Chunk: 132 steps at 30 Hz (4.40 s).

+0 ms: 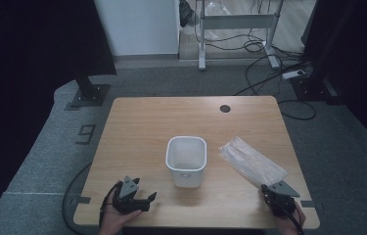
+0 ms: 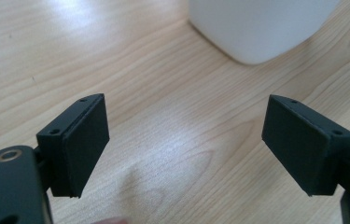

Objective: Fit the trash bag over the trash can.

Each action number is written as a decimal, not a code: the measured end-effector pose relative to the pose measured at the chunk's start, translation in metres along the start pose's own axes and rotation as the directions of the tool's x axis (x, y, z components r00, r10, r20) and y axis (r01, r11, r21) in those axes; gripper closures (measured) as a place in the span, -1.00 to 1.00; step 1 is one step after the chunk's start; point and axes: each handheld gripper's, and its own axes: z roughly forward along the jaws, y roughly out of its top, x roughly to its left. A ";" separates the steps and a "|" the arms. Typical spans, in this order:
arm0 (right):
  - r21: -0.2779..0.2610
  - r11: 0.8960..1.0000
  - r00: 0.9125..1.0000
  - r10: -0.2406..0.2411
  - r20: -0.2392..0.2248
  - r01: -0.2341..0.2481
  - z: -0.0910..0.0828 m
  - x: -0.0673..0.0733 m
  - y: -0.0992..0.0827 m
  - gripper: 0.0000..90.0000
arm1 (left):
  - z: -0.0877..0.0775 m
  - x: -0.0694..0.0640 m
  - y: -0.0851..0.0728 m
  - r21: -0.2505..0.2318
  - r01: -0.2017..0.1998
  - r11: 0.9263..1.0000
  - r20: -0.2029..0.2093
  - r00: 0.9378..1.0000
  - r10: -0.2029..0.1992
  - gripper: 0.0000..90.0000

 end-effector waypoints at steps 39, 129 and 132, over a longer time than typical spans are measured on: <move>-0.417 0.908 0.998 0.020 -0.053 -0.040 -0.095 0.003 0.086 0.98 | -0.041 -0.020 0.087 -0.175 -0.039 0.984 0.029 0.999 0.044 -0.63; -0.432 0.898 0.954 -0.199 -0.225 0.085 -0.098 0.060 0.117 0.98 | 0.001 -0.021 0.162 -0.278 -0.093 0.956 0.148 0.979 0.139 0.67; -0.432 0.898 0.954 -0.198 -0.223 0.085 -0.098 0.059 0.116 0.98 | 0.002 -0.022 0.162 -0.277 -0.096 0.956 0.166 0.975 0.146 0.77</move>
